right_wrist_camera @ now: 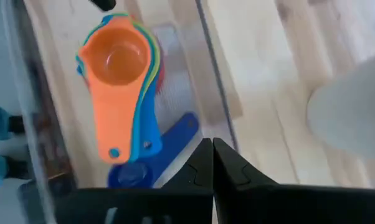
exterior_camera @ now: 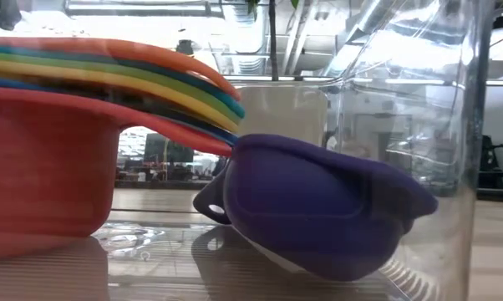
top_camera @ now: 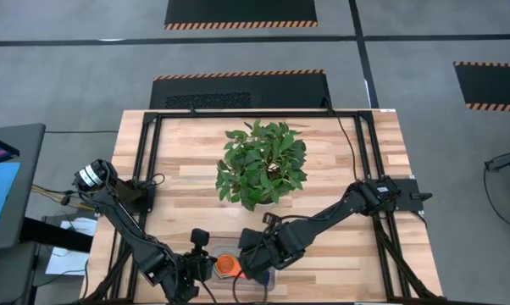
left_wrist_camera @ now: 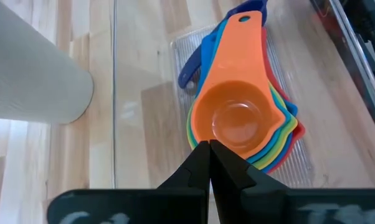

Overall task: Nest measuring cups in basket
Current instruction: Stack the dark blue measuring cup on the orange measuring cup

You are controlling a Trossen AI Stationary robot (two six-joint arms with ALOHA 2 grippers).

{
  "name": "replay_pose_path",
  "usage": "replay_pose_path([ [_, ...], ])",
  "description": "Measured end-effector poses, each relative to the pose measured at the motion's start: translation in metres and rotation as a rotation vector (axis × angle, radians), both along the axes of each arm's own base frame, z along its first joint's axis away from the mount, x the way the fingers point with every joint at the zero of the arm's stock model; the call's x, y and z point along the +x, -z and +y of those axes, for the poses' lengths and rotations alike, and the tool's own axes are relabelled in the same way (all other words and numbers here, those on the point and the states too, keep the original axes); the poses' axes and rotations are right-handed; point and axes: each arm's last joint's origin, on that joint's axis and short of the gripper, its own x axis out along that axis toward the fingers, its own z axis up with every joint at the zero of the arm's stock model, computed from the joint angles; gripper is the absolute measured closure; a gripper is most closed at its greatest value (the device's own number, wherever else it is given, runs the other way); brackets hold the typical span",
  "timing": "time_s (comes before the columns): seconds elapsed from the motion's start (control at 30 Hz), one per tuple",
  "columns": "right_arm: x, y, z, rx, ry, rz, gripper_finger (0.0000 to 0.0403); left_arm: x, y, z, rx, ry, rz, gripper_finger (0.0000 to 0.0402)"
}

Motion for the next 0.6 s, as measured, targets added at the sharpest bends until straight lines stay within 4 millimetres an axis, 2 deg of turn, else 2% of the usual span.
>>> replay_pose_path([
  [0.13,-0.007,-0.006,0.003,0.106,0.002,0.049,0.0392,0.000,0.000,0.000,0.008,0.010,0.001,0.0401],
  [0.27,-0.003,0.000,0.012,0.141,-0.038,0.041,0.0384,0.000,0.000,0.000,0.006,0.006,0.002,0.0401],
  [0.37,-0.002,0.008,0.019,0.124,-0.093,0.038,0.0366,-0.002,0.001,0.000,0.007,-0.002,0.008,0.0401],
  [0.6,-0.001,0.007,0.021,0.126,-0.111,0.019,0.0312,-0.004,0.001,0.000,0.007,-0.009,0.013,0.0401],
])
